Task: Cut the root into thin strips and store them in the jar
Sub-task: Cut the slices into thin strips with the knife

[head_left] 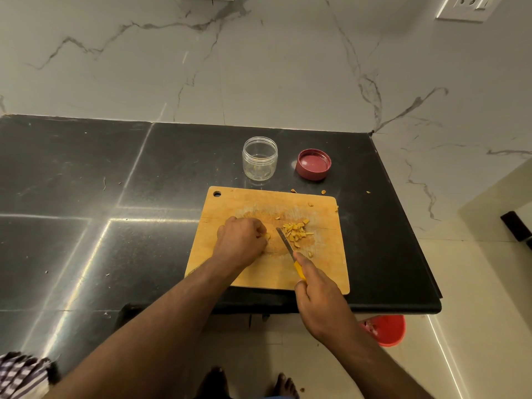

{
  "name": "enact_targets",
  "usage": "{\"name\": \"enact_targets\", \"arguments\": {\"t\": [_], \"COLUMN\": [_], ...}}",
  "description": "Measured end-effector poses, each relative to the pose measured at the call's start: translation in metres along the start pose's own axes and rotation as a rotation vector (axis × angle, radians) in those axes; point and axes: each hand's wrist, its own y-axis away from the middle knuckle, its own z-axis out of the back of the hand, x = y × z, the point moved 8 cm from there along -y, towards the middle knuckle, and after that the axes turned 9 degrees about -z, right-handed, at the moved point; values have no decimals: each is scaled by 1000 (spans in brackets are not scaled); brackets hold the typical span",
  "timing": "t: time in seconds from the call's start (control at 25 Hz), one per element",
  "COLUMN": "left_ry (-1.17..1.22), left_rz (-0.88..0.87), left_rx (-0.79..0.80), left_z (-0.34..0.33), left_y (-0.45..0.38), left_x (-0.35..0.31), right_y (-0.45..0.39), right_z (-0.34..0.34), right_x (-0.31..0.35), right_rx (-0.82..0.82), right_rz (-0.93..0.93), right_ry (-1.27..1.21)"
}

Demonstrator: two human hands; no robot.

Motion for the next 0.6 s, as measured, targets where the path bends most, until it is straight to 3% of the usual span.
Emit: {"name": "enact_targets", "arguments": {"t": [0.6], "left_ry": [47], "left_rz": [28], "left_rx": [-3], "left_z": [-2], "left_y": [1], "left_x": [-3], "right_y": [-2], "right_z": [-19], "right_x": [18], "right_rx": [63], "right_rz": [28], "right_ry": [196]}}
